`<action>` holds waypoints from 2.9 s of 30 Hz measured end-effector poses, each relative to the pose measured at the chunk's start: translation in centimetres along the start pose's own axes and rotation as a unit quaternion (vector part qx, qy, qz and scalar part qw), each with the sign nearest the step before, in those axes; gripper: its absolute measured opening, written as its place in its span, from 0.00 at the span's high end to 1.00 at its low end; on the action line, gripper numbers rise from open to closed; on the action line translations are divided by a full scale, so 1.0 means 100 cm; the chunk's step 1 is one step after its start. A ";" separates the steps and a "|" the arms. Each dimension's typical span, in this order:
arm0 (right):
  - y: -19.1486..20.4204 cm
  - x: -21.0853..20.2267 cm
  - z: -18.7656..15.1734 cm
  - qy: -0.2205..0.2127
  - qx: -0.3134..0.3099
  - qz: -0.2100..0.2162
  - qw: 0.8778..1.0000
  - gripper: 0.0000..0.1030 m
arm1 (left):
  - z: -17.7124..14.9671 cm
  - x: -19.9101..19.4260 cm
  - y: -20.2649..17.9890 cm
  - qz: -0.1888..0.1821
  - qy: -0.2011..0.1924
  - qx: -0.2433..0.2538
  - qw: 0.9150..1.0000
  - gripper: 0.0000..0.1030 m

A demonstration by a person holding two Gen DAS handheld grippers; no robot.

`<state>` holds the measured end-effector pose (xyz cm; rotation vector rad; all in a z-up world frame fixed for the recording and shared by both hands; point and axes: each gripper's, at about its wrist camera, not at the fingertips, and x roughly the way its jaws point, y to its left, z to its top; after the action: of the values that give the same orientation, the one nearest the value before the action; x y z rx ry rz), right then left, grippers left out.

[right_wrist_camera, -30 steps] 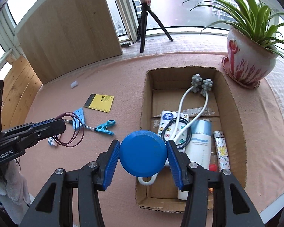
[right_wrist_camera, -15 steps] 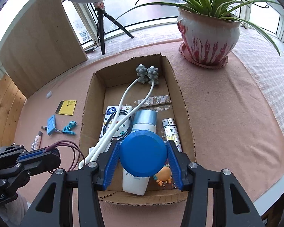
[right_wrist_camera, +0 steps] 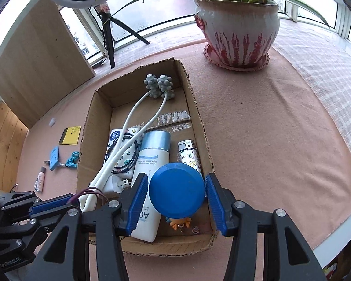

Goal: Organize objects
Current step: 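Open both grippers to drop the cable and blue case into the box, then move both grippers back to the eye drops and pink bottle, then grasp the blue eye drops with the left gripper while the right gripper grasps the pink bottle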

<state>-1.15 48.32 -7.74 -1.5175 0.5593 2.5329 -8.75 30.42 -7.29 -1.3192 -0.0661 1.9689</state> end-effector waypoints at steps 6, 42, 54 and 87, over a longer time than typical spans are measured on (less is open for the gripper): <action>0.008 -0.004 0.001 -0.010 -0.006 0.001 1.000 0.47 | -0.004 -0.011 0.011 0.007 -0.011 -0.013 1.000 0.39; 0.229 0.041 0.005 0.041 -0.101 0.135 0.985 0.47 | -0.109 -0.172 0.248 0.169 -0.063 -0.172 0.968 0.40; 0.310 0.098 0.008 0.110 -0.112 0.165 0.974 0.47 | -0.122 -0.161 0.288 0.169 -0.023 -0.155 0.973 0.57; 0.357 0.160 -0.002 0.174 -0.160 0.113 0.965 0.81 | -0.125 -0.146 0.310 0.169 -0.007 -0.159 0.973 0.63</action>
<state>-19.47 14.18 -13.13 -2.1567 0.3922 2.6354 -13.05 -4.97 -15.08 -1.6072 -0.1809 2.3265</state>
